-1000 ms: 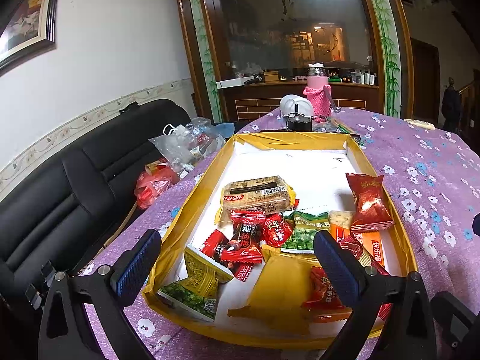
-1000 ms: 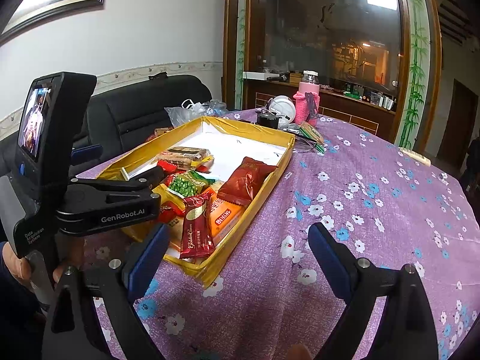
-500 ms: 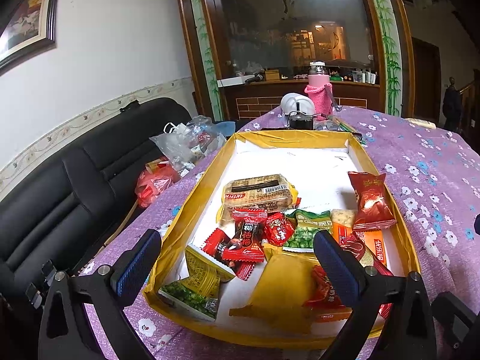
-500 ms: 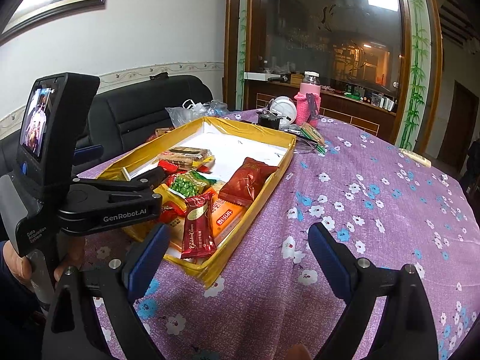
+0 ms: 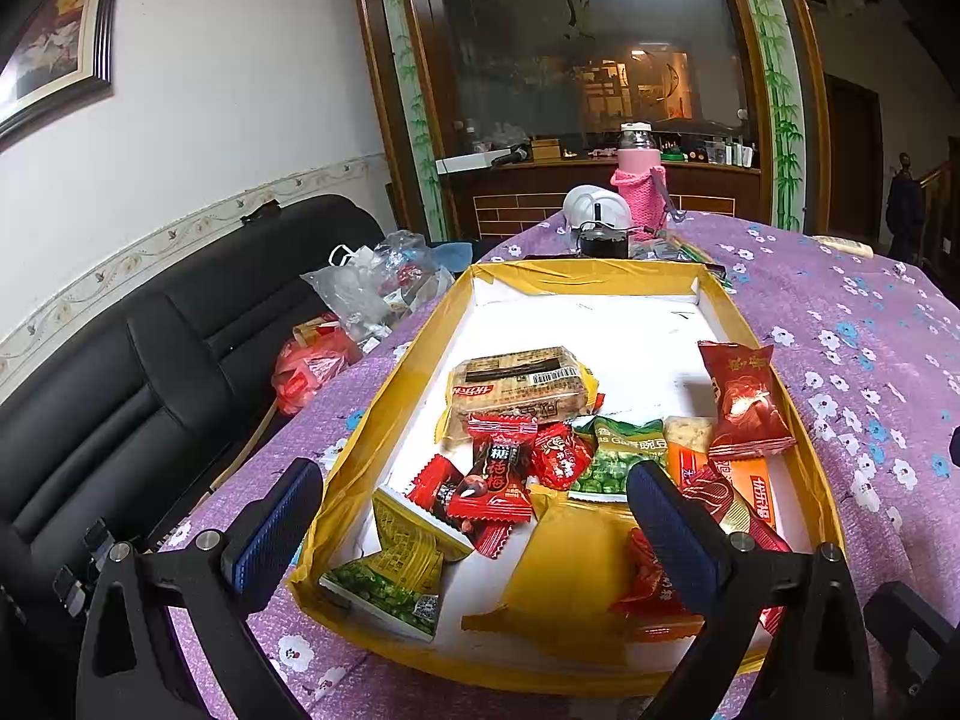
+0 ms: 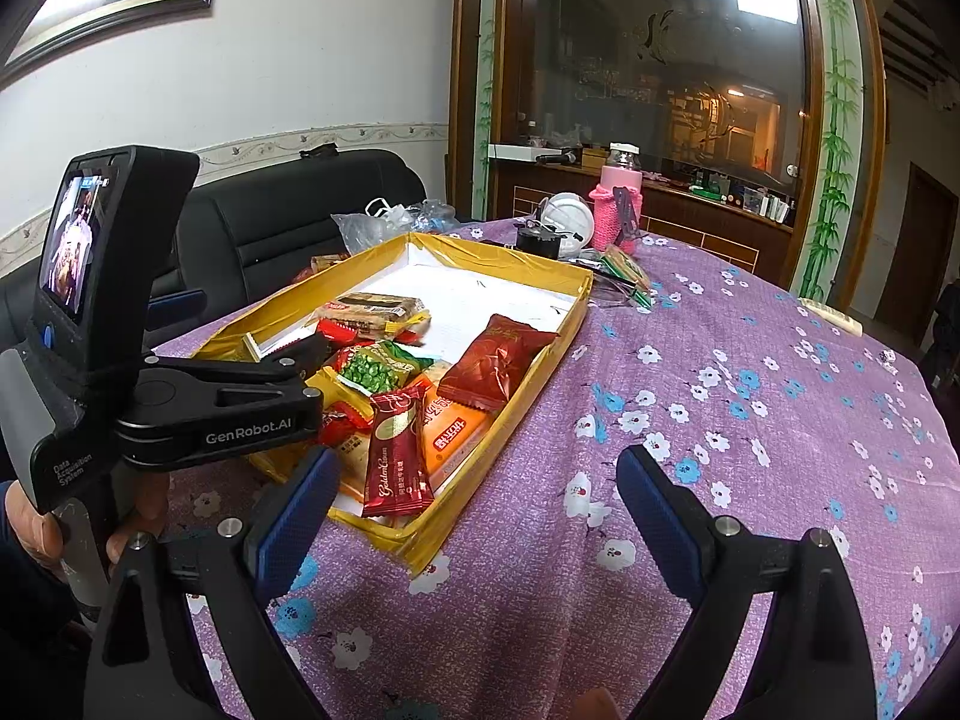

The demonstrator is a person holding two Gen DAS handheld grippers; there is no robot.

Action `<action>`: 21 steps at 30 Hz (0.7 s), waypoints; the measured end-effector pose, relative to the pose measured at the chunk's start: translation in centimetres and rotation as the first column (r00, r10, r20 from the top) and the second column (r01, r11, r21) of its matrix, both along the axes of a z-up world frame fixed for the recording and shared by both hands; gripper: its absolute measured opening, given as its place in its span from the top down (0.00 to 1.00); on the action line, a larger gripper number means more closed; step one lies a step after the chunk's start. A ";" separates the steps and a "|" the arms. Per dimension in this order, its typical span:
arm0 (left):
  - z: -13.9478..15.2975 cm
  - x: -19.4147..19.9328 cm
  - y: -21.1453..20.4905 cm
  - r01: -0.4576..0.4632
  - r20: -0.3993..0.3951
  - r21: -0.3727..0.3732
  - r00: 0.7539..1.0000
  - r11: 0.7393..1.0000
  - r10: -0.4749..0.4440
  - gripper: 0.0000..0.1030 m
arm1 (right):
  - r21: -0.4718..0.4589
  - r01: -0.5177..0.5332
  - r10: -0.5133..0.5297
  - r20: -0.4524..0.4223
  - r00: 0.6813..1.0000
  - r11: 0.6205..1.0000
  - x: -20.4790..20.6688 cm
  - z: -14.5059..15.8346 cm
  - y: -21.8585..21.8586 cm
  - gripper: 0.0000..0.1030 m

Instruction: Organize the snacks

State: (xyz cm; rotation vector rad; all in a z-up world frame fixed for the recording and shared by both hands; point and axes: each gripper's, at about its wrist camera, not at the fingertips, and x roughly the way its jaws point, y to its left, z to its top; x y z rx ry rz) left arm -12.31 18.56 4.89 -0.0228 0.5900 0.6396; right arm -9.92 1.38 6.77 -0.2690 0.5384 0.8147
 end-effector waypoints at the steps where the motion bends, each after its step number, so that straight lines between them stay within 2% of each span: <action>1: 0.0 0.0 0.0 0.001 0.001 0.000 1.000 1.000 -0.001 0.00 | 0.000 0.000 0.000 0.000 1.000 1.000 0.0 0.0 0.0 0.09; 21: 0.0 -0.1 0.2 -0.001 -0.001 -0.002 1.000 1.000 0.001 0.00 | -0.001 0.000 0.000 0.001 1.000 1.000 -0.1 0.0 0.1 0.09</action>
